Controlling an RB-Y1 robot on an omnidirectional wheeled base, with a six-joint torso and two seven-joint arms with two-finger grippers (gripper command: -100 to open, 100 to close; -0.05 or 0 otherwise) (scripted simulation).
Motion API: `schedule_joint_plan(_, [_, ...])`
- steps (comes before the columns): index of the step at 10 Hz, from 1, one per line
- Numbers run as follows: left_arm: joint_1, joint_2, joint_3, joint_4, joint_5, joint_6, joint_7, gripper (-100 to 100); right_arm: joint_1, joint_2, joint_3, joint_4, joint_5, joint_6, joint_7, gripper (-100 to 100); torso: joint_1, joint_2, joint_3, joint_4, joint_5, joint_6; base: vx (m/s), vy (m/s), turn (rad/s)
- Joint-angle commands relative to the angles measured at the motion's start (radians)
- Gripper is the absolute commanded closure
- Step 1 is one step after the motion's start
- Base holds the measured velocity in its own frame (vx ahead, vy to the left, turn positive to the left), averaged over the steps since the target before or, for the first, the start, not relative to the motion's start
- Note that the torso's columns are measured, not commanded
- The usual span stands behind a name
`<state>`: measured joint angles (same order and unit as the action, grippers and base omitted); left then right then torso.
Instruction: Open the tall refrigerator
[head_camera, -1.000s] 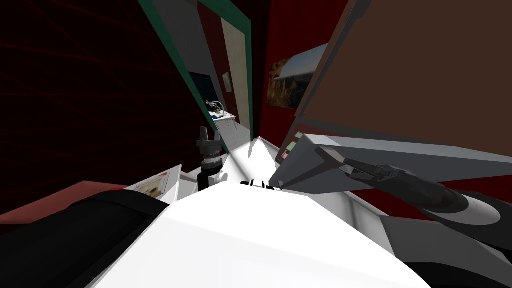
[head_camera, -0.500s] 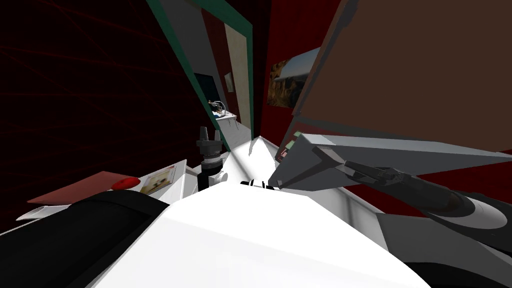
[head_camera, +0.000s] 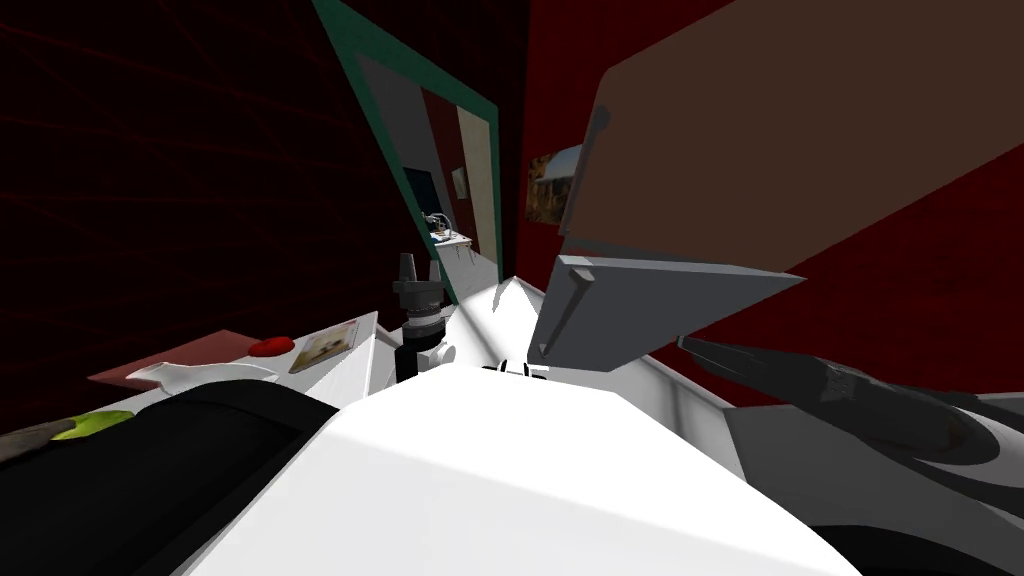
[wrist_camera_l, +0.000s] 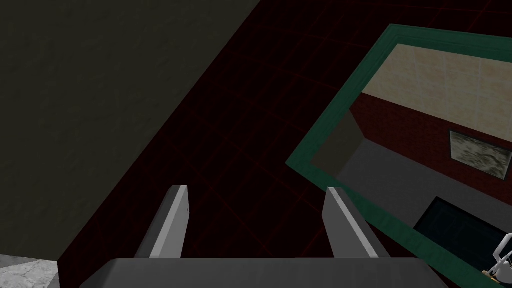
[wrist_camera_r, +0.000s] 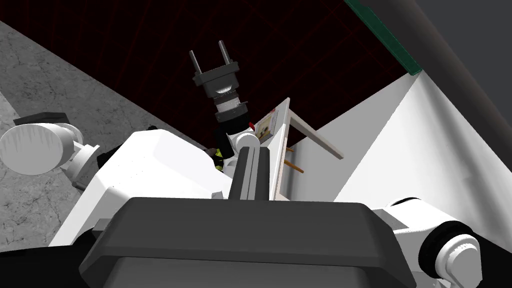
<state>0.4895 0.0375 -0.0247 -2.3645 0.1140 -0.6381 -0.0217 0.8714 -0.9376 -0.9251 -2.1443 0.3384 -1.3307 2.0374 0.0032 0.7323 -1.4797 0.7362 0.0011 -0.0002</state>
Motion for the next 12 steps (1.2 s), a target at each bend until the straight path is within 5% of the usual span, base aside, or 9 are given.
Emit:
schedule_joint_plan(1, [0.000, 0.000, 0.000, 0.000, 0.000, 0.000, 0.000, 0, 0.020, -0.020, 0.008, 0.008, -0.045, -0.077, 0.055, 100, -0.002, 0.001, 0.001, 0.000, 0.000, 0.000, -0.219, -0.167, 0.046])
schedule_joint_plan(4, [0.000, 0.000, 0.000, 0.000, 0.000, 0.000, 0.000, 0, 0.035, -0.038, 0.013, 0.016, -0.082, -0.151, 0.096, 100, -0.001, 0.004, 0.003, 0.001, 0.000, 0.000, -0.168, -0.129, 0.018])
schedule_joint_plan(5, [0.000, 0.000, 0.000, 0.000, 0.000, 0.000, 0.000, 0, 0.027, -0.036, 0.015, 0.019, -0.070, -0.128, 0.083, 100, -0.005, 0.007, 0.004, 0.002, -0.001, 0.000, -0.101, -0.082, 0.012])
schedule_joint_plan(6, [0.000, 0.000, 0.000, 0.000, 0.000, 0.000, 0.000, 0, 0.023, -0.037, 0.009, 0.038, -0.056, -0.112, 0.081, -100, -0.001, 0.003, 0.002, 0.001, -0.001, 0.000, 0.018, 0.064, -0.032])
schedule_joint_plan(12, [0.001, 0.000, 0.000, 0.000, 0.000, 0.000, 0.000, 0, 0.006, -0.035, -0.015, 0.107, 0.002, -0.026, 0.055, -100, -0.005, 0.007, 0.005, 0.002, -0.002, 0.000, 0.108, 0.149, -0.031])
